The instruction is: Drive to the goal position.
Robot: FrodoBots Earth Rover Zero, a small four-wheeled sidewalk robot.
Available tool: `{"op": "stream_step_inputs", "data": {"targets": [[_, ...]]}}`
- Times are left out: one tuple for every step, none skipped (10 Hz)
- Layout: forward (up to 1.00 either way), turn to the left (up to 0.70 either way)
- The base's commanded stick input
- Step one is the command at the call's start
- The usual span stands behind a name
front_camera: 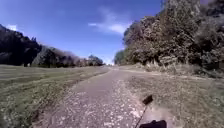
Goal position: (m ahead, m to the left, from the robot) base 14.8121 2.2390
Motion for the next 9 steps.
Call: {"op": "stream_step_inputs", "data": {"targets": [[0.50,0.00],[0.50,0.00],[0.50,0.24],[0.50,0.50],[0.50,0.50],[0.50,0.50],[0.50,0.50],[0.50,0.50],[0.50,0.31]]}}
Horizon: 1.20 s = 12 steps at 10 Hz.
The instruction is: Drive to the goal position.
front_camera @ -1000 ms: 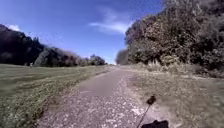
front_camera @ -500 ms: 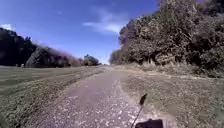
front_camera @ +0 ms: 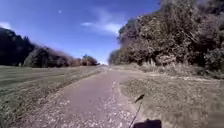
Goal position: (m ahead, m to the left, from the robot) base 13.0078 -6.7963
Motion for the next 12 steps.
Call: {"op": "stream_step_inputs", "data": {"targets": [[0.50,0.00],[0.50,0.00],[0.50,0.00],[0.50,0.00],[0.50,0.00],[0.50,0.00],[0.50,0.00],[0.50,0.00],[0.50,0.00],[0.50,0.00],[0.50,0.03],[0.50,-0.50]]}}
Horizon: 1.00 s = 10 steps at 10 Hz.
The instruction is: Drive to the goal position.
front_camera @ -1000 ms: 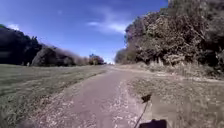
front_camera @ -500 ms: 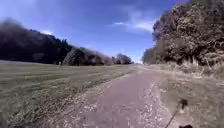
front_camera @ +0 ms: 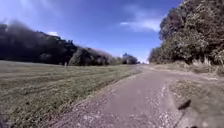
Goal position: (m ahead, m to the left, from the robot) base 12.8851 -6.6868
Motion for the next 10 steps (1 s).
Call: {"op": "stream_step_inputs", "data": {"targets": [[0.50,-0.50],[0.50,-0.50],[0.50,-0.50],[0.50,-0.50],[0.50,-0.50],[0.50,-0.49],[0.50,-0.18],[0.50,0.00],[0.50,0.00],[0.50,0.00]]}}
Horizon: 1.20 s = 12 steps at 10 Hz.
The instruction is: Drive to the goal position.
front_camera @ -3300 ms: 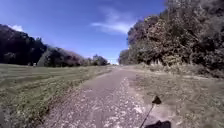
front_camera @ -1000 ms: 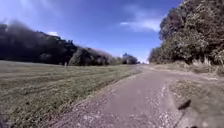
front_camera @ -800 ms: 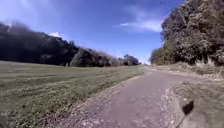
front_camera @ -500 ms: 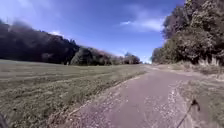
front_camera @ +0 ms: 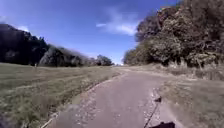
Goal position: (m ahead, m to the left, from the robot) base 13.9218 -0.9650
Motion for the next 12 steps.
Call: {"op": "stream_step_inputs", "data": {"targets": [[0.50,0.00],[0.50,0.00],[0.50,0.00],[0.50,0.00],[0.50,0.00],[0.50,0.00],[0.35,0.00],[0.00,0.00],[0.00,0.00],[-0.50,0.00],[-0.49,0.00],[-0.18,0.00]]}}
